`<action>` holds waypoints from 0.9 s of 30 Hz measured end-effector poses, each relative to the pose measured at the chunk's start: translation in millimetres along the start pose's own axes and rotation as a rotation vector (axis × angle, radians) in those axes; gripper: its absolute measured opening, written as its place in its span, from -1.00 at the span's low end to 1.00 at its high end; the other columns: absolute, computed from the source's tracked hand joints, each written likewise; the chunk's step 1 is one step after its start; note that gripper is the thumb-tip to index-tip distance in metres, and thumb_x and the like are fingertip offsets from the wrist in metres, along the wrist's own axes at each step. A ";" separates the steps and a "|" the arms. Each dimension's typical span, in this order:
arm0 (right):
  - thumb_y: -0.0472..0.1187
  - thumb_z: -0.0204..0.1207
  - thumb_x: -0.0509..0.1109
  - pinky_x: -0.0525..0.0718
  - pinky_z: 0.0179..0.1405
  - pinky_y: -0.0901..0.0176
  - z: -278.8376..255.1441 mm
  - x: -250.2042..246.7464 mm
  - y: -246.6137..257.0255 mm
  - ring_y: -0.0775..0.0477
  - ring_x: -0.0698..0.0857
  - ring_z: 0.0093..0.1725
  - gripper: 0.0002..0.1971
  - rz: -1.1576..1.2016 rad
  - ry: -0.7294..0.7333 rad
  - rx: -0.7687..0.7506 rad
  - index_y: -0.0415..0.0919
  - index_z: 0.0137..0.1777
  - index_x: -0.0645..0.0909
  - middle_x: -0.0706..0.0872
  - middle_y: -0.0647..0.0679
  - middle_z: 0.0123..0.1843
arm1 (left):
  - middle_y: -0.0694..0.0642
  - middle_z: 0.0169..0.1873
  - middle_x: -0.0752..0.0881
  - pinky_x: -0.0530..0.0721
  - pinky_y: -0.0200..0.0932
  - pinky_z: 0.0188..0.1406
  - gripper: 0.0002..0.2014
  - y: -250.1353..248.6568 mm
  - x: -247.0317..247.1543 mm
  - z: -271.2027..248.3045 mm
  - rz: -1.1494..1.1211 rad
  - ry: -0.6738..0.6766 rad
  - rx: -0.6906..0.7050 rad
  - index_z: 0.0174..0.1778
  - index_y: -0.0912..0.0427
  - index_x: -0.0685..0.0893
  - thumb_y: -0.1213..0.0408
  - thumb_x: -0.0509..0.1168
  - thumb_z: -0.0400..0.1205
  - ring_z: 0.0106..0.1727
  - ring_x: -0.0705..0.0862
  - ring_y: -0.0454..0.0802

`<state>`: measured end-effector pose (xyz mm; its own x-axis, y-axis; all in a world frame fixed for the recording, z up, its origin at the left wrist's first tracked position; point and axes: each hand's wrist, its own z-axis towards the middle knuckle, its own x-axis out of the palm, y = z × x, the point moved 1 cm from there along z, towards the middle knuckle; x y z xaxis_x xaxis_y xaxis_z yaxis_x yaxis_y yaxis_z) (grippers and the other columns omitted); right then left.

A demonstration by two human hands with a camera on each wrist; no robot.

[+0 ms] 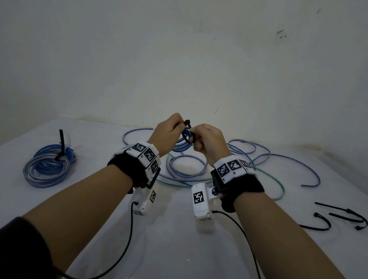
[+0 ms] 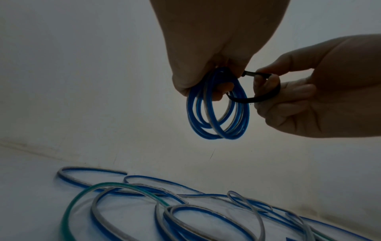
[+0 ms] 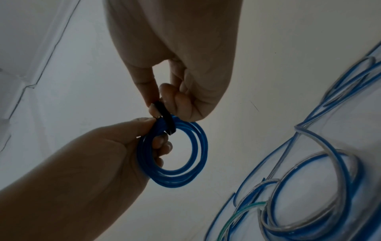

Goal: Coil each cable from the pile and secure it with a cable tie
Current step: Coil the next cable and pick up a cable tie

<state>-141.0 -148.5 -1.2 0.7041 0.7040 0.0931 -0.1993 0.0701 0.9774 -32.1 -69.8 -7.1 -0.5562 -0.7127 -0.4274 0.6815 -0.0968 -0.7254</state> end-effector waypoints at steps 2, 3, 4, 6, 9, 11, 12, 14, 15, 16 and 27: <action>-0.38 0.56 0.31 0.32 -0.58 0.29 -0.2 -0.2 -1.2 0.08 0.34 -0.65 -0.79 0.020 0.002 0.005 -0.30 -0.32 0.54 0.57 -0.15 -0.48 | 0.05 -0.42 0.48 0.31 -0.36 -0.48 -0.86 0.7 -0.4 -1.1 0.044 0.006 0.035 -0.19 0.21 0.42 0.35 0.10 0.69 -0.42 0.36 -0.08; -0.37 0.57 0.32 0.33 -0.57 0.30 0.0 -0.1 -1.7 0.09 0.34 -0.65 -0.80 0.026 0.004 0.002 -0.30 -0.31 0.55 0.57 -0.16 -0.46 | 0.05 -0.43 0.48 0.30 -0.36 -0.49 -0.86 0.4 -0.2 -1.7 0.063 0.012 0.053 -0.19 0.21 0.42 0.36 0.09 0.69 -0.43 0.35 -0.08; -0.36 0.58 0.32 0.34 -0.57 0.30 -0.3 0.1 -1.8 0.10 0.35 -0.65 -0.80 0.032 0.004 -0.003 -0.30 -0.30 0.55 0.56 -0.16 -0.45 | 0.06 -0.43 0.48 0.30 -0.32 -0.47 -0.86 0.3 0.3 -2.6 0.086 0.020 0.072 -0.18 0.21 0.42 0.36 0.09 0.70 -0.44 0.35 -0.09; -0.34 0.60 0.31 0.38 -0.60 0.34 -0.4 0.3 -1.3 0.13 0.36 -0.66 -0.82 0.036 0.001 -0.026 -0.30 -0.26 0.54 0.55 -0.15 -0.44 | 0.04 -0.46 0.46 0.30 -0.20 -0.44 -0.87 0.1 1.5 -4.4 0.141 0.037 0.111 -0.18 0.21 0.41 0.37 0.09 0.70 -0.45 0.34 -0.08; -0.31 0.59 0.34 0.48 -0.56 0.32 -1.1 -0.6 -1.0 0.14 0.41 -0.65 -0.93 0.033 -0.027 -0.055 -0.28 0.00 0.51 0.57 -0.10 -0.44 | -0.01 -0.49 0.42 0.28 -0.14 -0.43 -0.87 -0.3 1.0 -5.3 0.191 0.050 0.140 -0.17 0.20 0.40 0.37 0.08 0.70 -0.45 0.35 -0.09; -0.31 0.59 0.34 0.48 -0.52 0.30 -0.2 -2.4 -2.0 0.14 0.42 -0.63 -0.83 0.006 -0.030 -0.073 -0.28 0.16 0.52 0.57 -0.08 -0.43 | -0.02 -0.48 0.43 0.29 -0.14 -0.43 -0.87 -2.1 0.5 -4.3 0.228 0.061 0.155 -0.17 0.19 0.39 0.36 0.08 0.71 -0.44 0.37 -0.10; -0.32 0.60 0.32 0.45 -0.52 0.29 0.1 -2.3 -1.9 0.13 0.41 -0.63 -0.83 -0.014 -0.019 -0.089 -0.31 0.17 0.56 0.56 -0.08 -0.44 | -0.03 -0.47 0.44 0.30 -0.14 -0.42 -0.87 -3.4 0.8 -3.9 0.243 0.070 0.158 -0.17 0.18 0.38 0.35 0.07 0.71 -0.43 0.37 -0.11; -0.35 0.61 0.30 0.39 -0.54 0.25 1.3 -1.6 -0.5 0.12 0.38 -0.63 -0.87 -0.029 -0.007 -0.111 -0.34 0.09 0.62 0.54 -0.03 -0.49 | -0.05 -0.46 0.44 0.29 -0.12 -0.40 -0.86 -6.0 2.3 -2.2 0.254 0.078 0.158 -0.18 0.18 0.36 0.35 0.07 0.71 -0.42 0.38 -0.11; -0.36 0.61 0.30 0.38 -0.54 0.24 2.5 -1.3 0.2 0.11 0.38 -0.63 -0.91 -0.019 -0.010 -0.106 -0.31 0.03 0.62 0.54 -0.02 -0.49 | -0.05 -0.46 0.44 0.29 -0.11 -0.37 -0.86 -6.6 3.0 -1.2 0.251 0.076 0.156 -0.18 0.18 0.36 0.35 0.07 0.71 -0.42 0.39 -0.08; -0.36 0.60 0.31 0.39 -0.52 0.23 3.2 -1.3 1.5 0.11 0.37 -0.63 -0.94 0.003 -0.013 -0.094 -0.27 -0.03 0.62 0.55 -0.02 -0.46 | -0.04 -0.46 0.44 0.30 -0.11 -0.35 -0.86 -7.5 3.6 -0.8 0.246 0.075 0.155 -0.17 0.18 0.36 0.36 0.07 0.71 -0.40 0.39 -0.03; -0.29 0.59 0.32 0.36 -0.55 0.24 27.1 -22.5 4.2 0.06 0.50 -0.43 -0.81 -0.046 -0.321 0.040 -0.10 -0.26 0.49 0.57 -0.04 -0.26 | -0.04 -0.42 0.47 0.37 -0.44 -0.38 -0.82 -14.4 9.1 -11.0 0.147 0.297 0.195 -0.15 0.22 0.46 0.35 0.03 0.74 -0.44 0.42 -0.30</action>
<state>-139.3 -183.2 6.0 0.8919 0.4415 0.0976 -0.1402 0.0647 0.9880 -52.2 -67.2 -6.4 -0.5403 -0.4990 -0.6775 0.8258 -0.1597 -0.5409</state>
